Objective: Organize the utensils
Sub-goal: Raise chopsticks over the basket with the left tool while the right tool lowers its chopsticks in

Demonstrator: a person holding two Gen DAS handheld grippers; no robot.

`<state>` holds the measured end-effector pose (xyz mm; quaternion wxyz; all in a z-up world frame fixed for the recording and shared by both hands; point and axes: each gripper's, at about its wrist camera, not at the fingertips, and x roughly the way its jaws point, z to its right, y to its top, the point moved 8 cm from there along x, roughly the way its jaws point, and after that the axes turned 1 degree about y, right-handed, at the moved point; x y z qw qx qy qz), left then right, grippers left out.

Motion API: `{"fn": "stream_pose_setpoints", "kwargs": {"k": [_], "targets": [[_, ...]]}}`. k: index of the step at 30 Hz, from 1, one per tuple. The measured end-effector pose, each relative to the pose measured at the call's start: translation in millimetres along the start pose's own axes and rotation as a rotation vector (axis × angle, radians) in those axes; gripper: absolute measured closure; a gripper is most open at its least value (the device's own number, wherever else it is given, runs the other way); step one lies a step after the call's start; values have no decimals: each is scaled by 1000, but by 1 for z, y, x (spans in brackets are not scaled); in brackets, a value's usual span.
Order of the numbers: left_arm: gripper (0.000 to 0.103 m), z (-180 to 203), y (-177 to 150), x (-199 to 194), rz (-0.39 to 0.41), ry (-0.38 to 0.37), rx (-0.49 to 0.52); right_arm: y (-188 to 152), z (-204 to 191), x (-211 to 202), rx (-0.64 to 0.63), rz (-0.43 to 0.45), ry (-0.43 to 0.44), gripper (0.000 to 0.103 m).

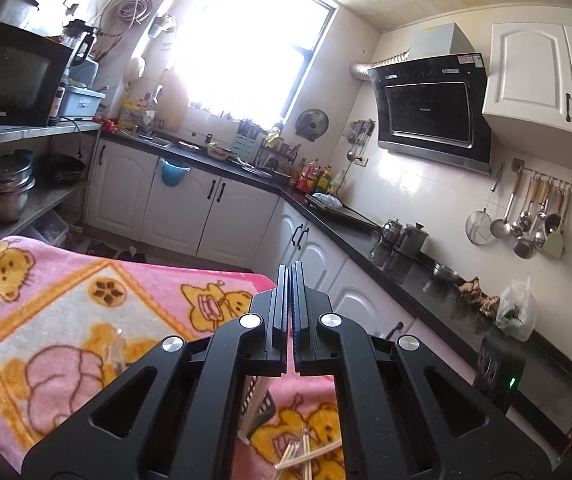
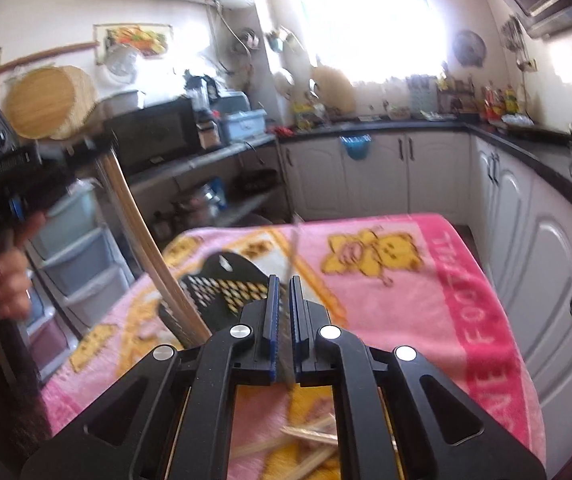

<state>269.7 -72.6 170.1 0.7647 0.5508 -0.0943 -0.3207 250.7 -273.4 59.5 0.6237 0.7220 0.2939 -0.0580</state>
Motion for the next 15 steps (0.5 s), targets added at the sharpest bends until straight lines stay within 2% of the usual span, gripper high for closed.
{"fn": "stream_pose_setpoints", "kwargs": {"k": [4,8,10,15], "targets": [[103,-7,3,14,-3,25,1,-36,26,13,4,-107,-28,97],[103,-16,4,25,-10,45,-8,-71,26,28,-62,-204,-26,97],[103,-20,3,31,-17,59,-10,-88,15,37,-106,-250,3,96],[103,-30,-1,42,-33,95,-5,-122,-9,56,-218,-328,37,77]]}}
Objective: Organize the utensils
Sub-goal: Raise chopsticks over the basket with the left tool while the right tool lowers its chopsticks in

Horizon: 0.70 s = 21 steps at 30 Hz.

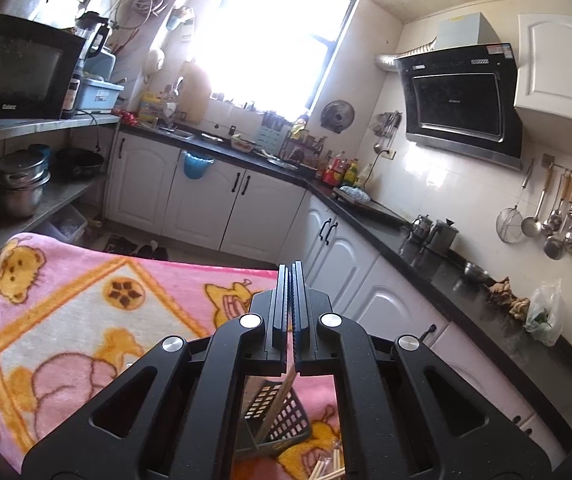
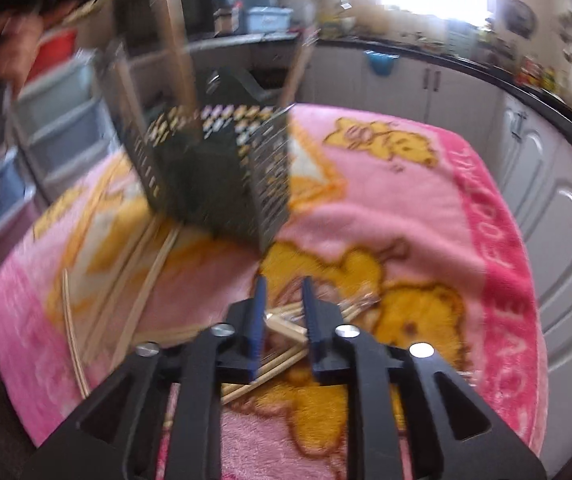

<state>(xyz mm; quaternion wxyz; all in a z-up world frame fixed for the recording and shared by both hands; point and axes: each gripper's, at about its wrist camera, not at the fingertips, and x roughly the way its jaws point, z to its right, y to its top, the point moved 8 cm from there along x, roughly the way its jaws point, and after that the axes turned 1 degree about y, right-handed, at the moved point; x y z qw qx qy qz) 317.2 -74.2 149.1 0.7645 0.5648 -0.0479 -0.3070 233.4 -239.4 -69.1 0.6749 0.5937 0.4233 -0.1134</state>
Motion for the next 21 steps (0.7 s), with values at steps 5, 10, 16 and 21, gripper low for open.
{"fn": "stream_pose_setpoints", "kwargs": {"k": [5,10,16,21], "targets": [[103,-7,-5,7,-14,20,1,-11,-21,26,-75,-62,18,64],[103,-14,-12,14,-34,24,-11,-10,-33,43,-137,-92,6,64],[103,-19,-19,19,-52,25,-18,-10,-25,66,-185,-156,-42,65],[103,-23,-20,23,-59,37,-19,-4,-21,73,-190,-151,-40,88]]}}
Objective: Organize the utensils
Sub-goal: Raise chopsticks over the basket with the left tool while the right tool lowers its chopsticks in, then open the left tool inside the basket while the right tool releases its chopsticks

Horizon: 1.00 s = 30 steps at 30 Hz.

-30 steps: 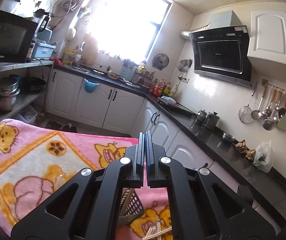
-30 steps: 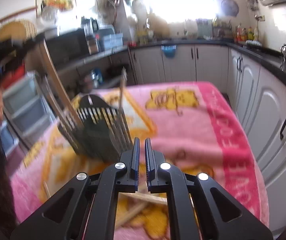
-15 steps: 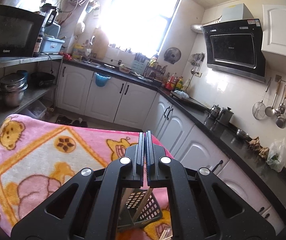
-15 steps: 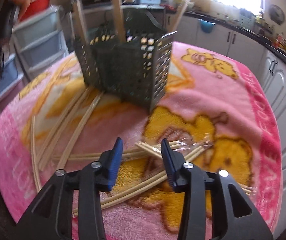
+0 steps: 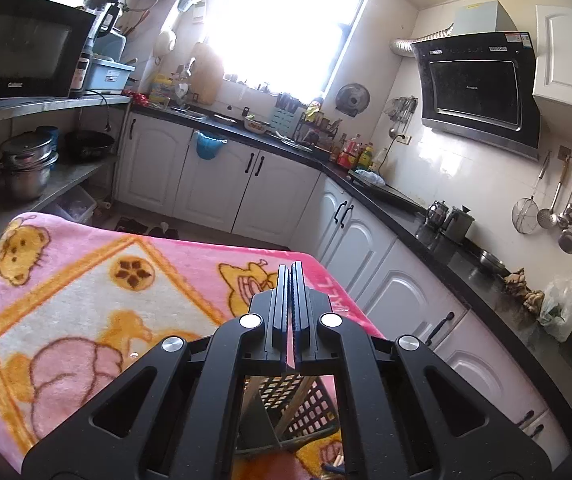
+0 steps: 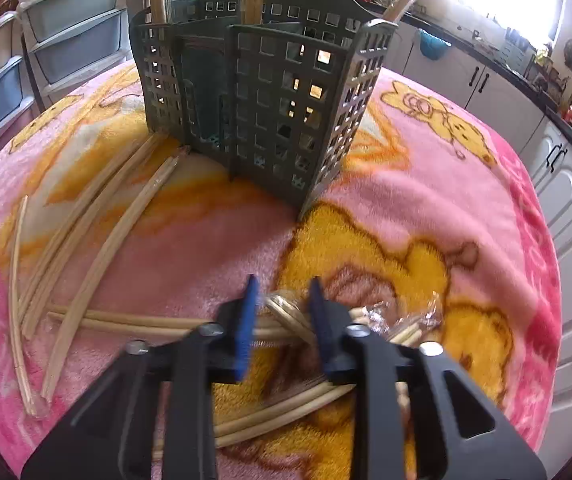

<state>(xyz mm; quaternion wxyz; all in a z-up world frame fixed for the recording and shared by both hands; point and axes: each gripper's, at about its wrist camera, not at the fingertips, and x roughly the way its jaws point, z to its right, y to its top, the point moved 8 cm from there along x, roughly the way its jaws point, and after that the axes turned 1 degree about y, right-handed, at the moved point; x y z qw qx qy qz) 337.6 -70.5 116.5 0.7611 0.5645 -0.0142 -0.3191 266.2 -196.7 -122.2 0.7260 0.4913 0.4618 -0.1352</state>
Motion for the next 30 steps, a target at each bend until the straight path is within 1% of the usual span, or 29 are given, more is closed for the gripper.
{"fn": "stream_pose_setpoints", "kwargs": {"k": [3,4,8,12,15,18,20,22,25,30], "targets": [[103,-3,-3,3,-9,3,-6,8,7,-7,19,32,7,94],[103,-4,-4,5,-14,3,-6,12,10,-13,25,48,5,94],[103,-8,-11,9,-33,6,-8,36,27,-50,91,148,42,95],[103,-13,-18,12,-49,7,-14,72,44,-107,159,316,75,96],[103,-14,-21,13,-58,9,-10,102,56,-148,212,447,121,96],[103,-13,-23,13,-70,10,-5,135,67,-192,258,601,173,97],[103,-11,-22,12,-74,8,0,153,72,-214,277,681,188,97],[103,-10,-21,11,-73,8,6,169,75,-229,281,732,200,97],[103,-10,-18,12,-76,13,13,188,78,-239,284,771,239,97],[103,-11,-18,15,-84,17,16,208,76,-239,287,793,255,98]]}}
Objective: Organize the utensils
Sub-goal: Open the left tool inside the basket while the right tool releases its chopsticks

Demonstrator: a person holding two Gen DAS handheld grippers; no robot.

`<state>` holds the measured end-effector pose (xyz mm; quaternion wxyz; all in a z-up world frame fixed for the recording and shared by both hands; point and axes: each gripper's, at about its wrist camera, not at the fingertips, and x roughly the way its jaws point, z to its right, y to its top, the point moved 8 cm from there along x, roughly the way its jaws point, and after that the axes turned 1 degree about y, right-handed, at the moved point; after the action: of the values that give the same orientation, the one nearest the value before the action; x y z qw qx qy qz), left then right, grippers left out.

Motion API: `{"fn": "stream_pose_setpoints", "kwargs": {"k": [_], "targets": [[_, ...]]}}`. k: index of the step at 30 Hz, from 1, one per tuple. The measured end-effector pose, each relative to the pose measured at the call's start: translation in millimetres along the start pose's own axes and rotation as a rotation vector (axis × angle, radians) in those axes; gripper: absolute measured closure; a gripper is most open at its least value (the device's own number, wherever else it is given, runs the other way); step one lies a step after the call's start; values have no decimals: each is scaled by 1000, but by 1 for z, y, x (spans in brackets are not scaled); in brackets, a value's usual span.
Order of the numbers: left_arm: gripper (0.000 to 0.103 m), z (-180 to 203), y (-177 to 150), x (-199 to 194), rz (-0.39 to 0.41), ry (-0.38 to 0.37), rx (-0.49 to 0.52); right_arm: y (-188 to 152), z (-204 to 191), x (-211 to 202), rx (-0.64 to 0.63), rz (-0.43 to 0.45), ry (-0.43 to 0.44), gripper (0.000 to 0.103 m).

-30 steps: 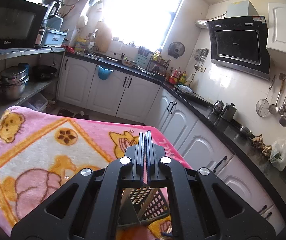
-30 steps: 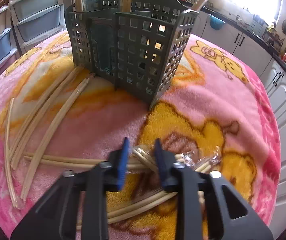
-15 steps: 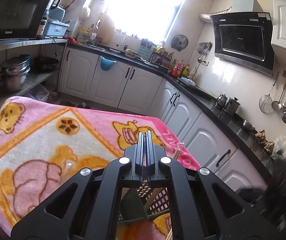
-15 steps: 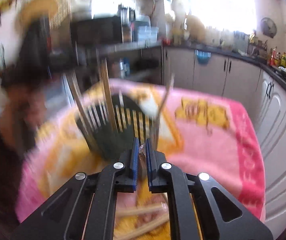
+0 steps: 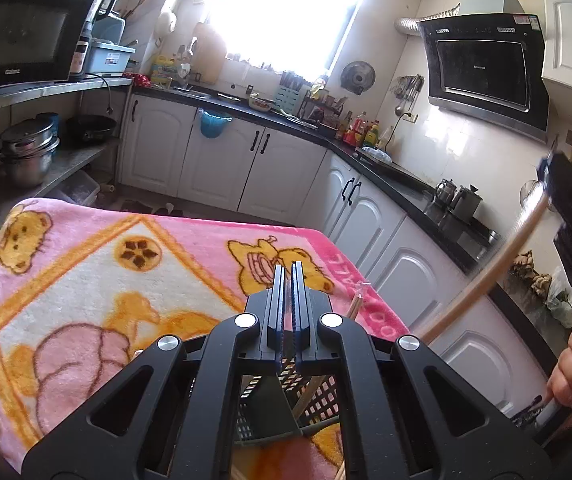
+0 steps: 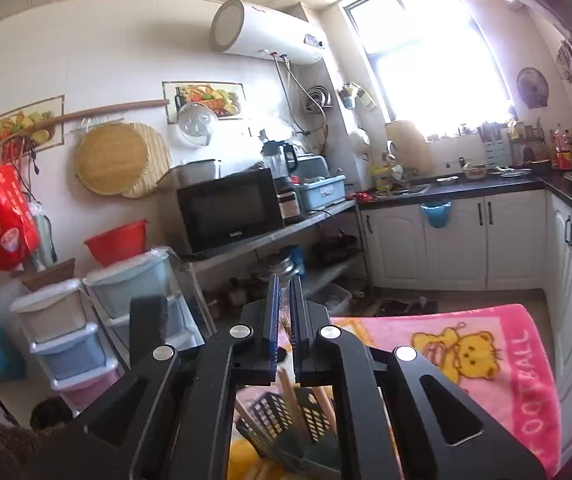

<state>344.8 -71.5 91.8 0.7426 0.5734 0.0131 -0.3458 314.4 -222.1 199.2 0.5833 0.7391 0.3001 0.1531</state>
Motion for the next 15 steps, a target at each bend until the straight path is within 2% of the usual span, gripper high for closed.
{"fn": "stream_pose_setpoints", "kwargs": {"k": [3,5,7,11,15], "targets": [[101,-2,-2,0,-5,4,-5,-9,1,12,9,-22,-1,98],[95,-5,-4,0,-5,10,-9,-22,4,20,15,-45,-9,97],[84,-7,-6,-1,-8,19,-6,-34,6,31,11,-67,-21,97],[80,-11,-12,-2,-19,28,-7,-61,15,42,34,-118,-51,97],[67,-10,-19,-7,-27,29,-3,-82,27,41,84,-148,-71,97]]}}
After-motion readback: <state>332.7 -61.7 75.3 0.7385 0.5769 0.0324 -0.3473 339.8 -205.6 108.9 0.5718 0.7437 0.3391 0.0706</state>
